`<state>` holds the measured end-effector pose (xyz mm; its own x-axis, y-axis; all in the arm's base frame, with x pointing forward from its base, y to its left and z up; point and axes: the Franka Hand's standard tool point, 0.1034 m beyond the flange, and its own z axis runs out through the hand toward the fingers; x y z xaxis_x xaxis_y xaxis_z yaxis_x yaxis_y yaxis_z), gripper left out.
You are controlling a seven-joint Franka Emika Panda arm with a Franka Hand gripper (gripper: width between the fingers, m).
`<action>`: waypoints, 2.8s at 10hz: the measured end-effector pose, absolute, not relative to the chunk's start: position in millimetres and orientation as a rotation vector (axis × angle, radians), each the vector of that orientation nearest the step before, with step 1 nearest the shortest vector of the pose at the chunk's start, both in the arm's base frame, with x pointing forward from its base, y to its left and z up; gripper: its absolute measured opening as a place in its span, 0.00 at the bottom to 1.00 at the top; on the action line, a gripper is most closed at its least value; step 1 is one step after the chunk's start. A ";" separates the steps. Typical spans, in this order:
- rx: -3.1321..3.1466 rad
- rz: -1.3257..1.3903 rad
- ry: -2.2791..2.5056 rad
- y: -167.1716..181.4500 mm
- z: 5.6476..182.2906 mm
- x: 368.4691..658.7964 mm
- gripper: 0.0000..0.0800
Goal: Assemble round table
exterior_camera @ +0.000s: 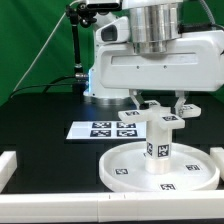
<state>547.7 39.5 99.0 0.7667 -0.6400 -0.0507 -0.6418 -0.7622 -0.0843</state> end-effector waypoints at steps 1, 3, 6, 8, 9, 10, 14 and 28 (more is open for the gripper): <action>-2.835 0.033 1.108 39.5 99.0 547.7 0.56; -2.770 0.042 1.255 39.2 99.0 547.8 0.56; -2.569 0.028 1.577 37.6 99.0 550.8 0.56; -2.366 0.026 1.811 37.6 99.2 554.3 0.56; -2.319 0.032 1.874 38.0 99.1 553.7 0.56; -2.196 0.049 2.010 37.8 99.1 553.8 0.56; -2.001 0.060 2.172 38.2 99.1 555.4 0.65; -2.681 -0.008 1.206 51.5 129.4 557.3 0.81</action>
Offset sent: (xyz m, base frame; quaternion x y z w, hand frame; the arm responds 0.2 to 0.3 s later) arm 0.0000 0.0000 0.0000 0.0000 0.0000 0.1938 0.9810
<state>557.3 51.5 129.4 0.6671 -0.7409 -0.0775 -0.7399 -0.6468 -0.1848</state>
